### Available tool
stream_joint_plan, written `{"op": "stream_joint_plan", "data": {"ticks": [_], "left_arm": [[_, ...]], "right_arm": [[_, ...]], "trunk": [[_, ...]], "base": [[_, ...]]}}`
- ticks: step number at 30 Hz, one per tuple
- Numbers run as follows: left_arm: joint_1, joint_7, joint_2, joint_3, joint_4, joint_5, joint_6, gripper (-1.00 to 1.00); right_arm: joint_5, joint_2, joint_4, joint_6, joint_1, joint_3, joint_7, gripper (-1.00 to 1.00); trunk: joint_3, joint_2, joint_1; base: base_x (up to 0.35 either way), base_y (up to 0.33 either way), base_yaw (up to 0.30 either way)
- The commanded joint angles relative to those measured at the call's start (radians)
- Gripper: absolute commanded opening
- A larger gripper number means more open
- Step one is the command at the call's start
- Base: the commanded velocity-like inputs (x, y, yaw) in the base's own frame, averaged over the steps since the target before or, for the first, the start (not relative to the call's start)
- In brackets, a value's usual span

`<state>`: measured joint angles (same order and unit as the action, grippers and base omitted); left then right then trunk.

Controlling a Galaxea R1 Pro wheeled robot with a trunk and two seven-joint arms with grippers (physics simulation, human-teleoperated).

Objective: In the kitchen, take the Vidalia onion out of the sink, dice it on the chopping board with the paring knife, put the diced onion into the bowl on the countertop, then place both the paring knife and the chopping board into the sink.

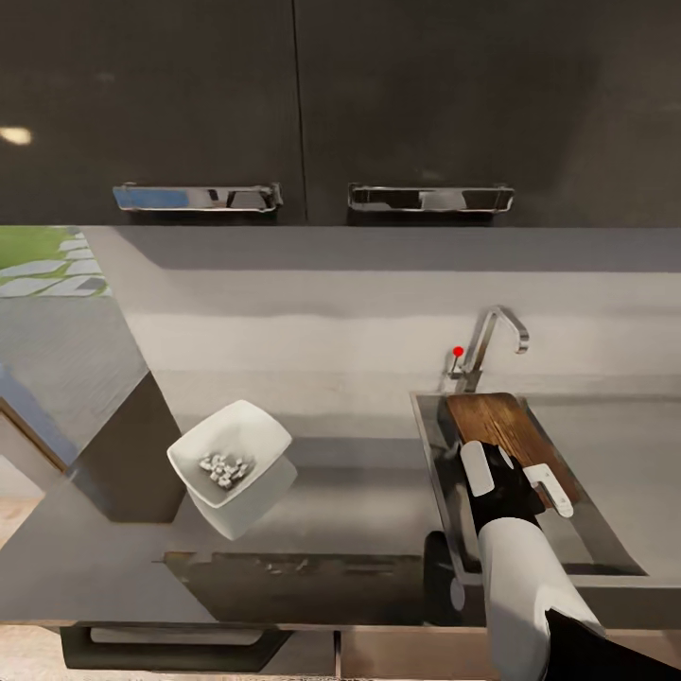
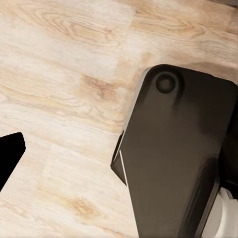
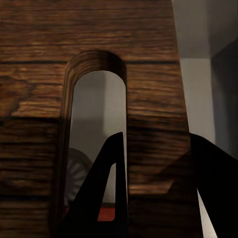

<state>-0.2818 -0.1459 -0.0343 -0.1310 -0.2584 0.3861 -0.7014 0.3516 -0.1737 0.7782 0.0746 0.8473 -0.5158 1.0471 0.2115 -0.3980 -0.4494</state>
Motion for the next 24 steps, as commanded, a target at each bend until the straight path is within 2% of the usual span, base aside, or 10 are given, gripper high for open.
{"op": "stream_joint_plan", "data": {"ticks": [1,24], "left_arm": [[0.0,-0.01,0.001,-0.009,-0.002,0.002,-0.001,1.0],[0.0,-0.01,0.001,-0.009,-0.001,0.002,-0.001,1.0]], "right_arm": [[0.004,-0.001,0.001,0.008,0.001,-0.002,-0.001,-1.0],[0.006,-0.001,0.001,0.007,0.001,-0.003,-0.004,-1.0]], "trunk": [[0.003,-0.002,-0.001],[0.04,-0.002,-0.001]], "base": [[0.002,0.0,0.0],[0.0,0.0,0.0]]}}
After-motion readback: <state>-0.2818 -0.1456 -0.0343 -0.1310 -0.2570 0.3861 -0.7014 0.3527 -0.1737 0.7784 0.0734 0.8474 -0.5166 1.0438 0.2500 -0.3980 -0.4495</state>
